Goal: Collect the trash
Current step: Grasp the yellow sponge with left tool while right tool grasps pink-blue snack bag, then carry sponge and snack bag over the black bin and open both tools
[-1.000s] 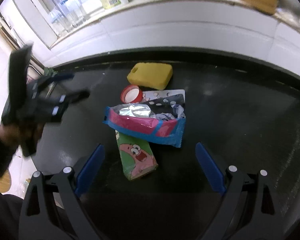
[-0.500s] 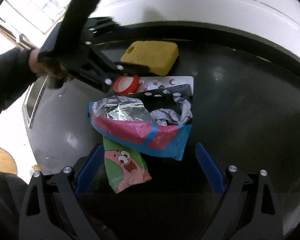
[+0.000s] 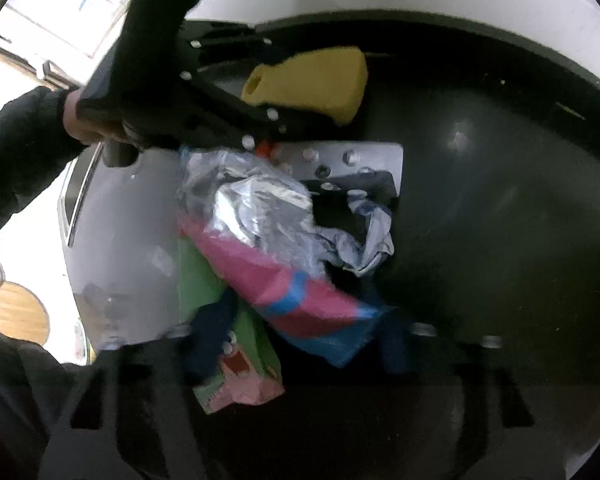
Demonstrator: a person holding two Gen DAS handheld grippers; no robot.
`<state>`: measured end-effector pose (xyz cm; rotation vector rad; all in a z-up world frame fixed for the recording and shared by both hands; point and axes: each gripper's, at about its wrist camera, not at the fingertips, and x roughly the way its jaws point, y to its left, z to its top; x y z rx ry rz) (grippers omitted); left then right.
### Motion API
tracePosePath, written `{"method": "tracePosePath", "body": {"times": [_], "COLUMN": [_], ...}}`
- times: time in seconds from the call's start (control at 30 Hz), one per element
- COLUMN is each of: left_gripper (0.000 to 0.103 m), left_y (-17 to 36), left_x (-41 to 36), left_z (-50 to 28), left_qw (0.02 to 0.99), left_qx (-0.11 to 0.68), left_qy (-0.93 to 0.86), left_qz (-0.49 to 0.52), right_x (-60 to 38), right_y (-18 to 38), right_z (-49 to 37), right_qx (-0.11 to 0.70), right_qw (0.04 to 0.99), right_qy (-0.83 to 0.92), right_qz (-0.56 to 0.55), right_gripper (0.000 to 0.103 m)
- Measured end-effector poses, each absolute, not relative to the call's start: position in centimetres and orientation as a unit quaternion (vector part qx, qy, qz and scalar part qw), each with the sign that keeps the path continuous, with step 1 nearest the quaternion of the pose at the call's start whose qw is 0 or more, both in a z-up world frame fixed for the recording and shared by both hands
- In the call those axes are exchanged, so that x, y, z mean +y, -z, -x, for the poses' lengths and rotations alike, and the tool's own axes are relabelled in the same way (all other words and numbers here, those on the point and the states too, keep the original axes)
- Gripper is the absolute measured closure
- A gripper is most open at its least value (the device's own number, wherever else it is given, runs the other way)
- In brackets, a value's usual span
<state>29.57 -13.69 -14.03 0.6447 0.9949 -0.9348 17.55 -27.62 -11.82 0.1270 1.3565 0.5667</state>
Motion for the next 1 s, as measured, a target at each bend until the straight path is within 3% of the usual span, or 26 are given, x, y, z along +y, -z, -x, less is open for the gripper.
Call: {"method": "tracePosePath", "body": {"times": [0.03, 0.13, 0.27, 0.3, 0.57, 1.0], "left_gripper": [0.044, 0.045, 0.045, 0.045, 0.044, 0.044], "left_y": [13.8, 12.2, 9.4, 9.0, 5.0, 4.1], "left_x": [-13.4, -12.5, -10.9, -10.3, -6.7, -1.3], "left_z": [-29.4, -28.8, -27.5, -27.3, -20.7, -6.1], "left_qw": [0.732, 0.752, 0.780, 0.785, 0.828, 0.858], "left_qx": [0.452, 0.445, 0.439, 0.438, 0.458, 0.479], "left_qy": [0.418, 0.399, 0.365, 0.357, 0.276, 0.170], "left_qz": [-0.290, -0.277, -0.256, -0.253, -0.170, -0.075], "right_x": [-27.6, -27.4, -27.3, -27.3, -27.3, -24.5], "right_y": [11.5, 10.7, 8.8, 8.2, 4.2, 1.8], "right_z": [-17.3, -16.7, -15.7, -15.5, -13.1, -7.2], "right_qx": [0.614, 0.603, 0.586, 0.580, 0.541, 0.518], "right_qw": [0.743, 0.750, 0.764, 0.769, 0.800, 0.821], "right_qy": [-0.262, -0.267, -0.269, -0.268, -0.257, -0.239], "right_qz": [-0.053, -0.042, -0.036, -0.034, -0.017, -0.008], "right_gripper": [0.066, 0.077, 0.080, 0.086, 0.089, 0.091]}}
